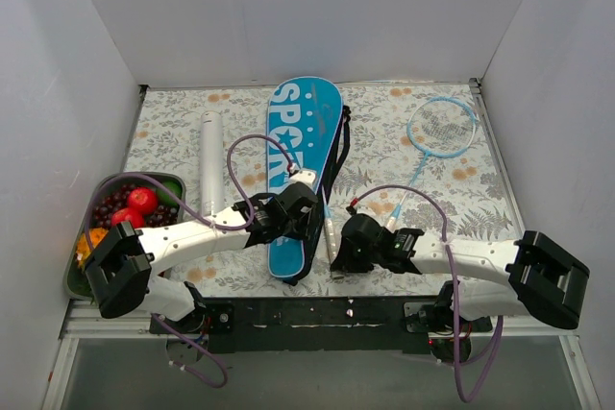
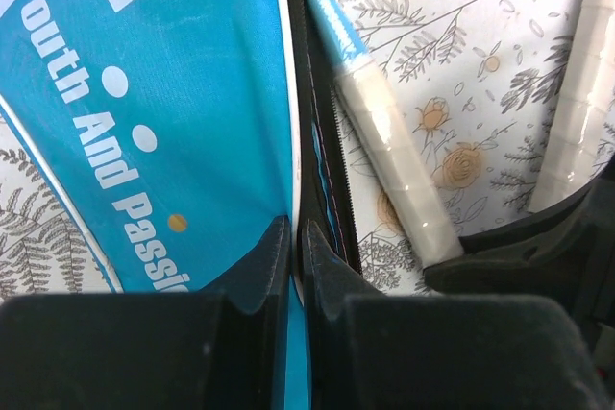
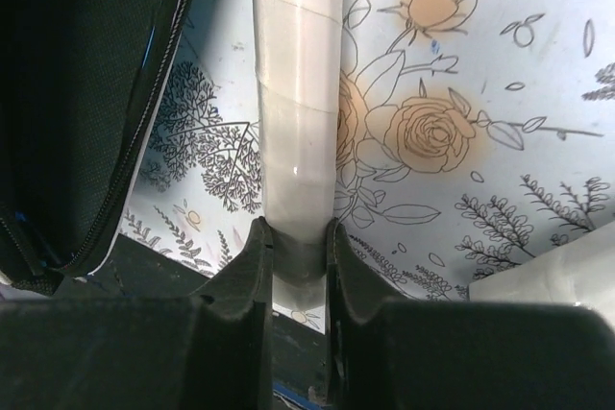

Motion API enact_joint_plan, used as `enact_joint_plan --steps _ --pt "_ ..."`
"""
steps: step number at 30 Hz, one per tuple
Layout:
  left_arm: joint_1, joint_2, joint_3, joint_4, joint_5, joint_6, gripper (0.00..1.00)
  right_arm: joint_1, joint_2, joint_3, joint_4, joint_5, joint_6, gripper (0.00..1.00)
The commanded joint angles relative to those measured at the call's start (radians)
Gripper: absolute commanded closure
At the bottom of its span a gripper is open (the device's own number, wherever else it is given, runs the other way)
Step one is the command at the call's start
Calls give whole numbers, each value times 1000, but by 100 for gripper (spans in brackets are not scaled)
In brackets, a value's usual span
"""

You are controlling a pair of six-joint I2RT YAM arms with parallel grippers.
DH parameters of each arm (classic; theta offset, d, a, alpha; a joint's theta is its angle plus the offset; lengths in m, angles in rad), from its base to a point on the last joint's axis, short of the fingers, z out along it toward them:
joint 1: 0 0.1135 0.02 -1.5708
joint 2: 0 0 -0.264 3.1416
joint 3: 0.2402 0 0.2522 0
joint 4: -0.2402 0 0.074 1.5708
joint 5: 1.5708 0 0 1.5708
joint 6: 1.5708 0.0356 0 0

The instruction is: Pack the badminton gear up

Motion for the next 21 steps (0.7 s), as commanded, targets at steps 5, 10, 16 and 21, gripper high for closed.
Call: enact_joint_plan --steps 5,10,16,21 --pt "-16 -76 -78 45 36 -37 100 4 15 163 -91 77 -97 99" --pt "-21 -90 -101 81 79 -70 100 4 41 237 -64 45 -123 99" --pt "-29 -93 -86 104 137 -80 100 4 81 238 64 20 -138 99" --pt "-35 -105 -89 106 148 -83 100 5 99 220 212 -40 -148 99"
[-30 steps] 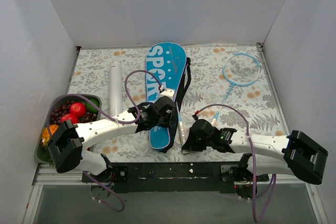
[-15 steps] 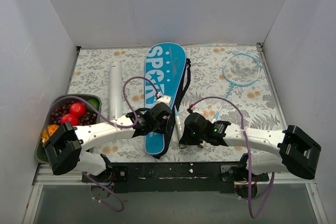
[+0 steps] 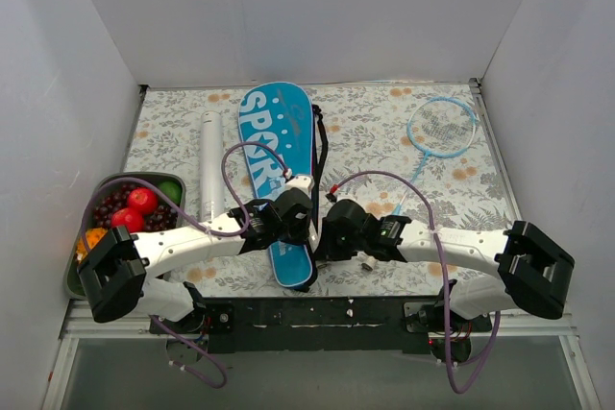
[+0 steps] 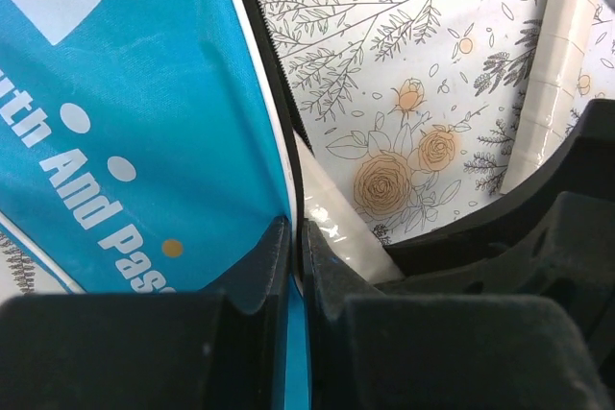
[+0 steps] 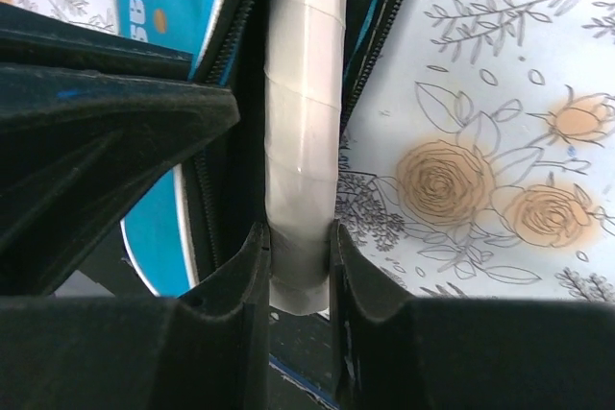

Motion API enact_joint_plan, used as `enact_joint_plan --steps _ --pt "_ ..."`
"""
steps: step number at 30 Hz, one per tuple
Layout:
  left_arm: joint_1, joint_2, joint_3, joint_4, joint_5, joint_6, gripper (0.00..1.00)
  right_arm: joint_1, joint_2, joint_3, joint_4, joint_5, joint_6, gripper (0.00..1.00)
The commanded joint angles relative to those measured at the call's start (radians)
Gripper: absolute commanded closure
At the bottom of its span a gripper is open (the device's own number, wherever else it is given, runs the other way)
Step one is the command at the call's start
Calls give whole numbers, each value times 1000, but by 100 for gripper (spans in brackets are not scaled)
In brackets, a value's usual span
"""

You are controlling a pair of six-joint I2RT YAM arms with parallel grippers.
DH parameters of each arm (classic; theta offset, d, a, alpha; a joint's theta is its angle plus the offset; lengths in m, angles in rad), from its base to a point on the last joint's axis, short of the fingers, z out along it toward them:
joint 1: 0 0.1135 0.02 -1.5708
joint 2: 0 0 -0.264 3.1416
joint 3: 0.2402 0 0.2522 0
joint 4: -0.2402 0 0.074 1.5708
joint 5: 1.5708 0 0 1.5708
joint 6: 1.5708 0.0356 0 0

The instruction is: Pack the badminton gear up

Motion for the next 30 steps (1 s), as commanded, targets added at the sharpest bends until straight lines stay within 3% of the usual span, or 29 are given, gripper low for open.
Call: enact_joint_plan --steps 1,12,25,30 --pt "-25 -54 4 33 80 -15 100 -1 -4 17 261 -33 -41 99" --pt "-29 -77 -55 120 88 -24 100 5 -9 -68 434 -147 -12 99" --pt "-29 -245 -134 182 82 39 100 10 -50 -248 806 -308 -47 99" --pt "-29 -303 -191 211 120 51 100 14 -97 -297 839 -337 -51 99"
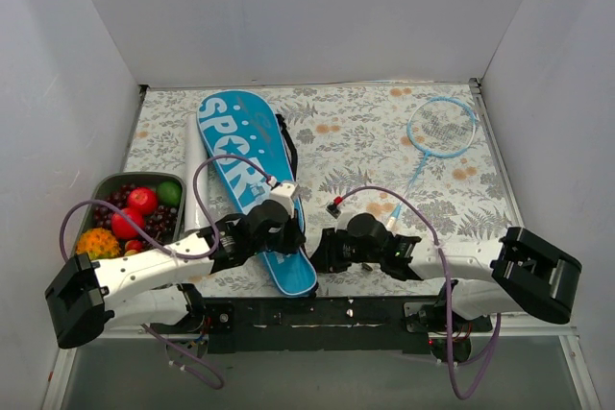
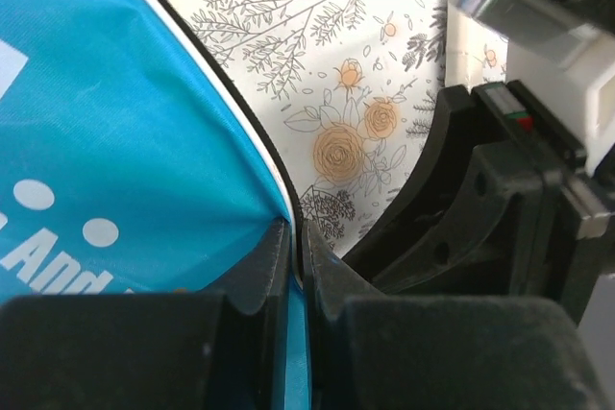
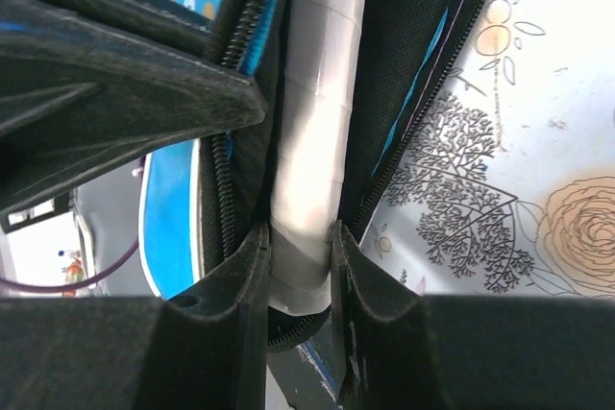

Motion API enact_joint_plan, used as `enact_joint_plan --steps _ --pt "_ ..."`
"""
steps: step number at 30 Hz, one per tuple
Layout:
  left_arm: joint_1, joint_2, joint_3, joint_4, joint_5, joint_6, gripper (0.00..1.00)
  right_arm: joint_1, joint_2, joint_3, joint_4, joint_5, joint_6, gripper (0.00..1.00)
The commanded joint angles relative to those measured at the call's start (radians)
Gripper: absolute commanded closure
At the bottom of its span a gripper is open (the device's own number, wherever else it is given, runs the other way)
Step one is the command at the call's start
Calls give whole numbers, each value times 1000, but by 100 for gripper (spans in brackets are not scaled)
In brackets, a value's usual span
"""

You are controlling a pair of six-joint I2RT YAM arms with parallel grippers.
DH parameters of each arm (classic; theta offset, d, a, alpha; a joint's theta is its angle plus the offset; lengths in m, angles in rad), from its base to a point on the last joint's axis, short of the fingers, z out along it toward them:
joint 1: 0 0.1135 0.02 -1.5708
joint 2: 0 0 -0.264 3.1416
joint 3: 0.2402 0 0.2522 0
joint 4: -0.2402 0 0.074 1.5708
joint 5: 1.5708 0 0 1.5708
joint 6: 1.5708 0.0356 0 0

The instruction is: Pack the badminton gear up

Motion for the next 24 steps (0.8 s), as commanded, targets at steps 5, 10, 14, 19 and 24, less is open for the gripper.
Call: enact_joint_plan --steps 5,10,14,19,24 --pt "-14 -107 -79 156 100 42 100 14 -167 -90 298 -54 -54 99" --pt "-14 -125 -117 215 106 67 100 24 -120 -88 405 -148 -34 99" --pt "-14 -176 -159 257 100 81 100 30 -17 -88 534 -269 -3 99" --pt "-14 -202 -164 263 126 105 100 44 -33 -59 372 -229 -66 73" --pt "-14 -180 -145 295 224 131 100 43 -122 19 93 -87 -164 57"
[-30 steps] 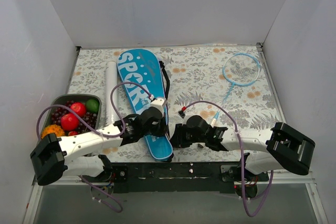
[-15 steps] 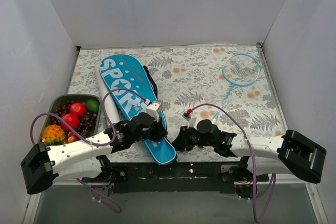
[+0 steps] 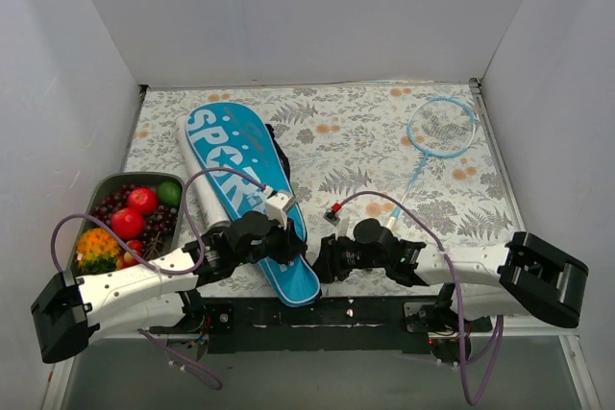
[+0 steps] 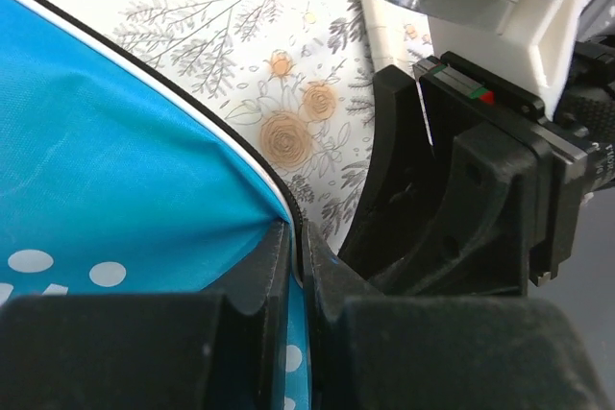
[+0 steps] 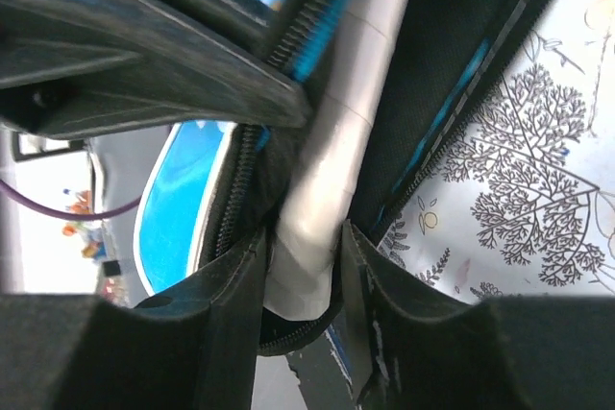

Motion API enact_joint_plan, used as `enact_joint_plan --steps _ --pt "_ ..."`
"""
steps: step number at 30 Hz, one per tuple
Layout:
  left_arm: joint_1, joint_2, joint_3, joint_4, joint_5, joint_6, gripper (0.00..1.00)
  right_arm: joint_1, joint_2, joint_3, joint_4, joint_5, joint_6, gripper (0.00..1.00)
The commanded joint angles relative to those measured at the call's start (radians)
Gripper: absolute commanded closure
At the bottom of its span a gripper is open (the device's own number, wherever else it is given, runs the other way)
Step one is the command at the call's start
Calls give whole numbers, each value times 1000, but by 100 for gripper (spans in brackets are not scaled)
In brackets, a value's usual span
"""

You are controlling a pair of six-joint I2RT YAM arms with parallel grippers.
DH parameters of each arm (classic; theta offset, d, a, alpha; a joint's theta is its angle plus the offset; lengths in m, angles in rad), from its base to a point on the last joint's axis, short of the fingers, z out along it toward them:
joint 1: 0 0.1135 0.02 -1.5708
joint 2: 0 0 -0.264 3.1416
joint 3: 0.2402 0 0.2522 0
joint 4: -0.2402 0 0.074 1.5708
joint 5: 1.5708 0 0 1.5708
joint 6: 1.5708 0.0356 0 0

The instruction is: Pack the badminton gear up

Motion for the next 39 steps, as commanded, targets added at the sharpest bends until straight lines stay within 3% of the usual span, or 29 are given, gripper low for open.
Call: enact_joint_plan --steps 1,8,13,20,23,24,27,31,39 --pt "-7 19 37 130 111 64 100 23 -106 114 -146 65 -147 54" --pt "-10 142 106 173 215 165 100 21 -285 159 -467 376 -195 36" --pt "-26 274 183 191 290 271 100 21 -391 157 -702 565 -167 35" --pt "-29 345 168 197 266 314 100 21 -466 84 -744 651 -103 35" --pt "-29 311 145 206 220 291 100 21 -476 48 -697 631 -69 53" --pt "-29 303 134 202 210 288 100 21 -476 29 -683 620 -66 70" --pt "-29 279 123 185 141 264 100 21 -454 13 -638 561 -52 98" --pt "-30 268 132 157 94 247 100 21 -382 22 -632 499 -55 99" --pt "-29 257 131 165 90 230 100 21 -338 1 -460 415 -47 99"
